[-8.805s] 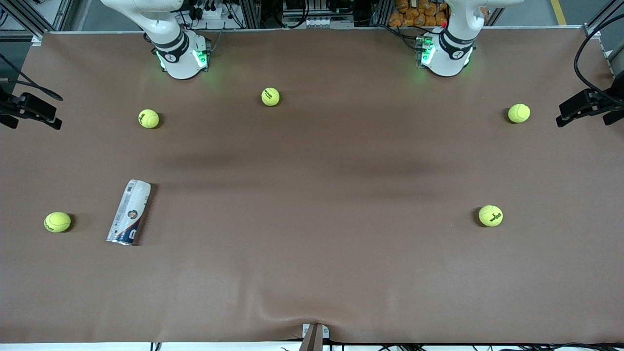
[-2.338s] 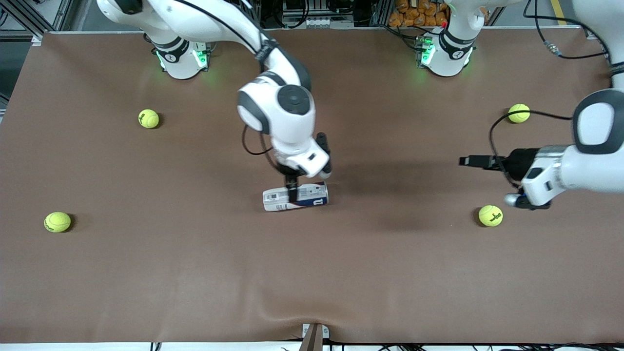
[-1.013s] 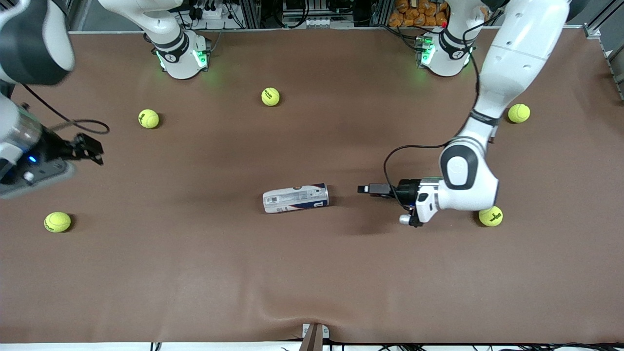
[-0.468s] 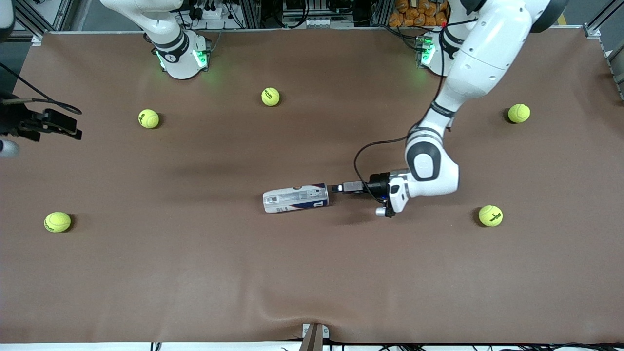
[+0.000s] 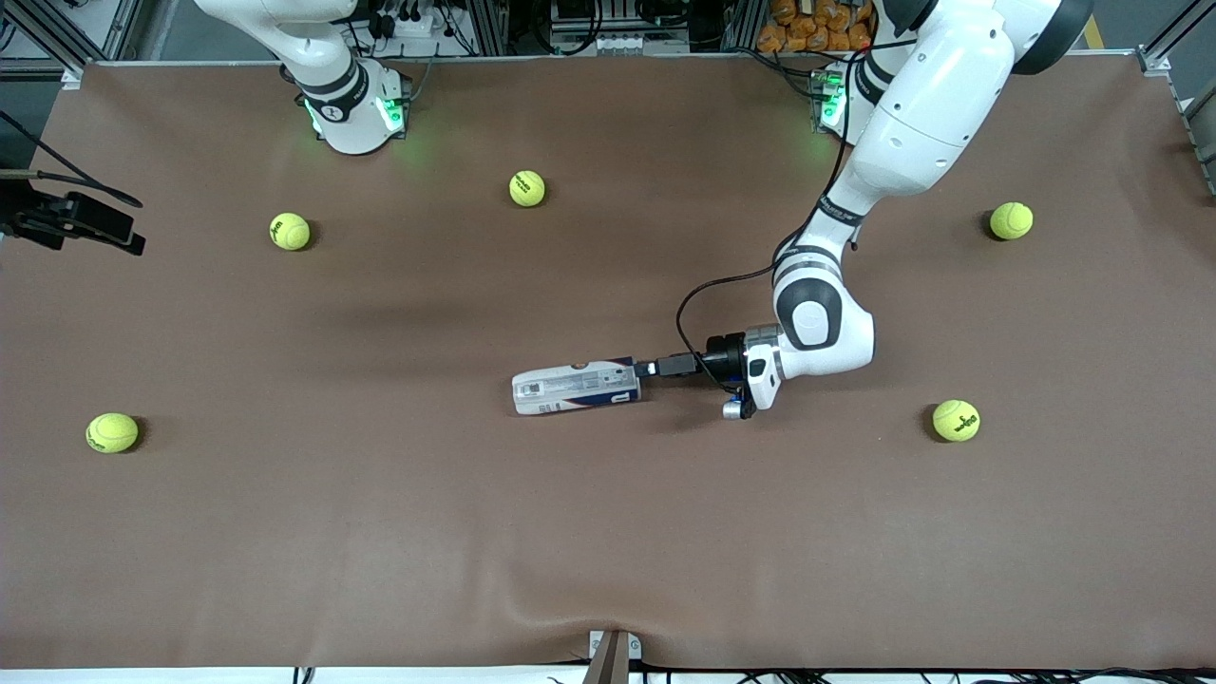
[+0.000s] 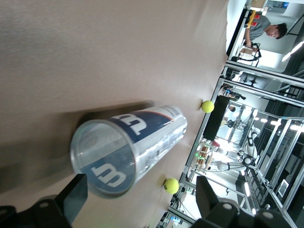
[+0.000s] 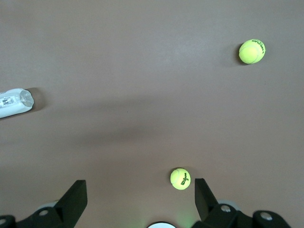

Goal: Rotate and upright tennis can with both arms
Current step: 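Close the left gripper around the can's end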

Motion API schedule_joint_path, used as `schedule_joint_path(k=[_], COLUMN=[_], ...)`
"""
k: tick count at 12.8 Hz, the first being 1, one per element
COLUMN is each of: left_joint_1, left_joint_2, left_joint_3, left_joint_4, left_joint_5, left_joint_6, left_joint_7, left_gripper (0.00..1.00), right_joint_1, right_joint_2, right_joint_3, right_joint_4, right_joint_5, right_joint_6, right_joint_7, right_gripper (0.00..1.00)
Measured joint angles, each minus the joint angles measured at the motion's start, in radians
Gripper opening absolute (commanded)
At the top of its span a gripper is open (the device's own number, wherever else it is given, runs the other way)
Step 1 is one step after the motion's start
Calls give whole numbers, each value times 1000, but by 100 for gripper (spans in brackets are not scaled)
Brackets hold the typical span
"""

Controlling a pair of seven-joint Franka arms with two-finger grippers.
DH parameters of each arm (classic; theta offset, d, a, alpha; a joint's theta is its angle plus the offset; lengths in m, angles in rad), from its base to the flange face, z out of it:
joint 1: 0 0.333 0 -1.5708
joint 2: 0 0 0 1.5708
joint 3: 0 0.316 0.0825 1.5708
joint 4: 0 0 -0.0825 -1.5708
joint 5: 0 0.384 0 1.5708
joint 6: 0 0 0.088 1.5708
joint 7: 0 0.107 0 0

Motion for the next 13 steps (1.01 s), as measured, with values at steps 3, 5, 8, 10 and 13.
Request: schedule_joint_path(k=[3, 5, 8, 10, 13], left_joint_1=[-14, -23, -32, -45, -43], left_joint_2=[23, 49, 79, 92, 94], left_joint_3=[0, 0, 0, 0, 8], left_joint_4=[38, 63, 89, 113, 127], left_joint_5=[-1, -2, -3, -3, -3], left_joint_6=[0, 0, 0, 0, 0], left_joint_7=[0, 0, 2, 2, 2], left_gripper=[100, 97, 33, 0, 0], right_joint_1=[0, 0, 5, 10, 13], right_joint_2=[-21, -23, -23, -23, -23], right_joint_3=[-46, -64, -59, -54, -53], right_joint_4=[-1, -1, -6, -6, -5], right_joint_5=[0, 0, 1, 1, 1], right_joint_6=[-2, -2, 3, 4, 8], right_joint_7=[-67, -88, -86, -68, -63], right_gripper=[100, 100, 100, 100, 100])
